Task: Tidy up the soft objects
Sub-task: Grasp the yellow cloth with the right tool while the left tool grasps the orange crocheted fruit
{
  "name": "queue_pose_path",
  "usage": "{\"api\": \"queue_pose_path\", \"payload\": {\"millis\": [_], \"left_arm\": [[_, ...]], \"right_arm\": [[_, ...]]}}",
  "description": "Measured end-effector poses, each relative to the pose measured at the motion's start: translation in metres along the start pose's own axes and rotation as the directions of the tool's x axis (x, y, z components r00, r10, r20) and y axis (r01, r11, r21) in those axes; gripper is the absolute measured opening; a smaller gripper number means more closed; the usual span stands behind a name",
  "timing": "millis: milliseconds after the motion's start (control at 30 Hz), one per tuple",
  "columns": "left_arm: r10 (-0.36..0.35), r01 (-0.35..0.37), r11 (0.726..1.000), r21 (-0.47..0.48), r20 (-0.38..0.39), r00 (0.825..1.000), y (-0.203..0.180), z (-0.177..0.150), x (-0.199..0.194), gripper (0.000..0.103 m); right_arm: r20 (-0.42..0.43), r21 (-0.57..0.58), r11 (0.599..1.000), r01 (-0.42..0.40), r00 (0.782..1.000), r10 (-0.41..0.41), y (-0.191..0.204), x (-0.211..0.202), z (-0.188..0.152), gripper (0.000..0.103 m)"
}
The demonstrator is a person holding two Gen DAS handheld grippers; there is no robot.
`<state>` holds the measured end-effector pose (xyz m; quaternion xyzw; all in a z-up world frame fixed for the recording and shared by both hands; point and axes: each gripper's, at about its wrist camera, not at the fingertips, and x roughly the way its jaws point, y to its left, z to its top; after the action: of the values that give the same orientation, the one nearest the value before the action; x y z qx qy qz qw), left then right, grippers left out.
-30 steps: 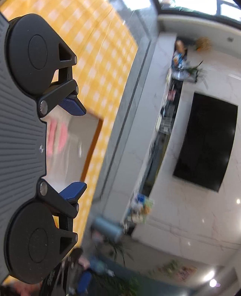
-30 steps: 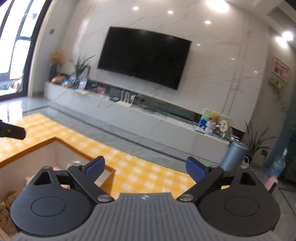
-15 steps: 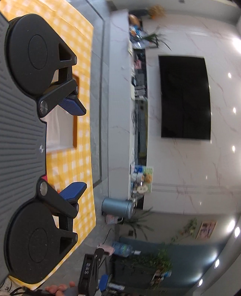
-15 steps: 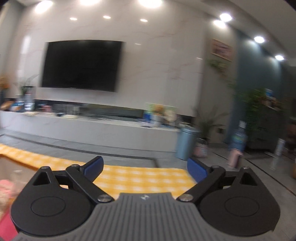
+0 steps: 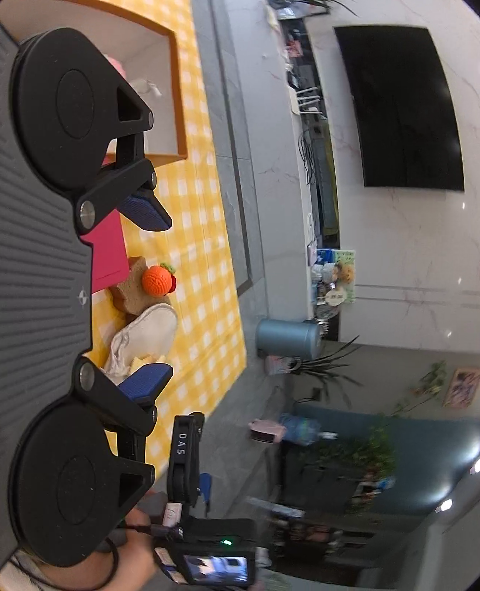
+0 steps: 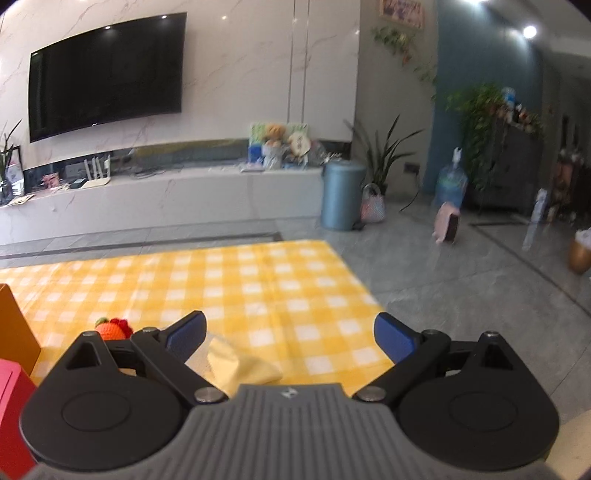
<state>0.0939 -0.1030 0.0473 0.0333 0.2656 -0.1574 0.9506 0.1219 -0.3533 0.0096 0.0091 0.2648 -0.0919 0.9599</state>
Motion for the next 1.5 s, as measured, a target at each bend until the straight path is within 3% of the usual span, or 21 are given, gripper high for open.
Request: {"api": "queue_pose_path", "payload": {"millis": [167,300,433,533,600,800,867,967,1067,1167,1300,1367,1500], "left_arm": [[0.094,-0.089,0.989,0.120,-0.031,0.995,-0.020,0.005,0.031,0.095],[0.144,-0.118,0.965,0.234,-0.097,0.985,-0.030,0.016,0.070,0.095],[0.216,-0.172,0.932,0.318,-0.110,0.970,-0.042,0.016,0.100,0.095],[0.238,-0.170,0.899,0.404,-0.123,0.963,-0.051,0.017,0.123,0.095],[0.240,-0.158,0.892,0.424,-0.146,0.960,-0.056,0.014,0.136,0.095],[0.218,-0.078,0.891,0.447,-0.269,0.938,-0.062,0.012,0.176,0.089],[0.217,-0.057,0.896,0.440,-0.324,0.921,-0.060,0.012,0.190,0.086],[0.246,-0.065,0.911,0.406,-0.410,0.878,-0.051,0.014,0.215,0.077],[0.229,-0.054,0.930,0.364,-0.459,0.858,-0.041,0.014,0.233,0.073],[0.236,-0.078,0.939,0.334,-0.464,0.854,-0.034,0.016,0.244,0.067],[0.236,-0.055,0.941,0.335,-0.528,0.816,-0.032,0.011,0.250,0.061],[0.257,-0.063,0.932,0.357,-0.528,0.809,-0.033,0.007,0.248,0.060],[0.244,-0.063,0.940,0.336,-0.530,0.812,-0.033,0.009,0.244,0.054]], "right_arm": [[-0.060,0.038,0.998,-0.056,0.996,0.058,-0.001,0.021,-0.003,0.095],[-0.107,0.066,0.992,-0.106,0.988,0.112,-0.001,0.039,-0.005,0.092],[-0.148,0.070,0.992,-0.101,0.983,0.110,0.000,0.058,-0.008,0.092],[-0.169,0.088,0.992,-0.093,0.980,0.107,0.000,0.070,-0.011,0.092],[-0.186,0.104,0.990,-0.099,0.976,0.117,-0.001,0.074,-0.013,0.092],[-0.190,0.126,0.986,-0.107,0.973,0.130,-0.007,0.083,-0.013,0.092],[-0.196,0.153,0.983,-0.098,0.972,0.127,-0.011,0.087,-0.013,0.092],[-0.208,0.187,0.977,-0.104,0.968,0.143,-0.015,0.093,-0.014,0.092],[-0.211,0.193,0.975,-0.110,0.966,0.150,-0.017,0.096,-0.015,0.092],[-0.206,0.197,0.974,-0.116,0.966,0.156,-0.017,0.097,-0.015,0.092],[-0.207,0.205,0.971,-0.123,0.964,0.166,-0.017,0.098,-0.015,0.092],[-0.204,0.207,0.971,-0.120,0.965,0.163,-0.017,0.098,-0.015,0.092],[-0.200,0.219,0.968,-0.123,0.965,0.168,-0.018,0.098,-0.016,0.092]]}}
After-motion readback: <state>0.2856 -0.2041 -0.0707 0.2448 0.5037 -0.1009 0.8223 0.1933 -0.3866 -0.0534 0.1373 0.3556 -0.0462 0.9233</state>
